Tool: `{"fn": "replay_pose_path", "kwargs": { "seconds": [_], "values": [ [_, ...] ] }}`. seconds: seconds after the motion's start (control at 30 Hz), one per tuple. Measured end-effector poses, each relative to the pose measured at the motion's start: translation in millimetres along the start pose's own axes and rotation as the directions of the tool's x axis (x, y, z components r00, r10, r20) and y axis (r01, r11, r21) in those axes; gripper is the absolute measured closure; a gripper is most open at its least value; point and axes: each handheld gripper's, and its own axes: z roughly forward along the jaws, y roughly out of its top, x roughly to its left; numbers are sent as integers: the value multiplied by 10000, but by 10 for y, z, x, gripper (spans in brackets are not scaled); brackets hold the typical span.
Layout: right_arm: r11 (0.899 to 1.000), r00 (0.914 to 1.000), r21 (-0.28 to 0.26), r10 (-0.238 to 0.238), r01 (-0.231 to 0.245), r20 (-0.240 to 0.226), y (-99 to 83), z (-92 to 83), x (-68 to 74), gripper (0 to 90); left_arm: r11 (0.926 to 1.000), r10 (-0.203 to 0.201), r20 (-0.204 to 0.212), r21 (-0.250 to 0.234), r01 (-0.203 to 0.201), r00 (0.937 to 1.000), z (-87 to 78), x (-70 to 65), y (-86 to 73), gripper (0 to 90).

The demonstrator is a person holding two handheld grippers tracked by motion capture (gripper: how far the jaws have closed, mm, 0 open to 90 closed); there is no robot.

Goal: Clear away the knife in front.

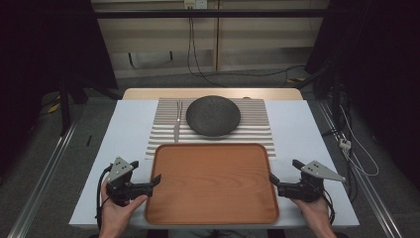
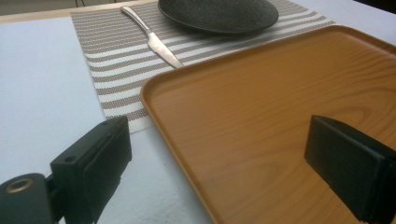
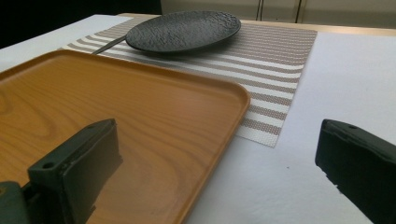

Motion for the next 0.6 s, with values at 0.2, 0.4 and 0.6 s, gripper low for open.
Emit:
{"fn": "replay_pose_path", "kwargs": {
  "seconds": [0.2, 0.4, 0.6],
  "values": [
    [10000, 10000, 41, 38, -38, -70, -7, 1, -12, 0, 9999, -149, 28, 8, 148, 9999, 29, 10, 27, 67],
    [10000, 9999, 41, 12, -11, -133, -4, 0, -5, 0, 9985, -317, -209, 439, 326, 9993, 126, -3, 150, 98],
    [10000, 9999, 77, -53, 54, -100, -4, 5, 3, 0, 9974, -335, -314, 633, 354, 9989, 184, 15, 249, 95]
  ]
}}
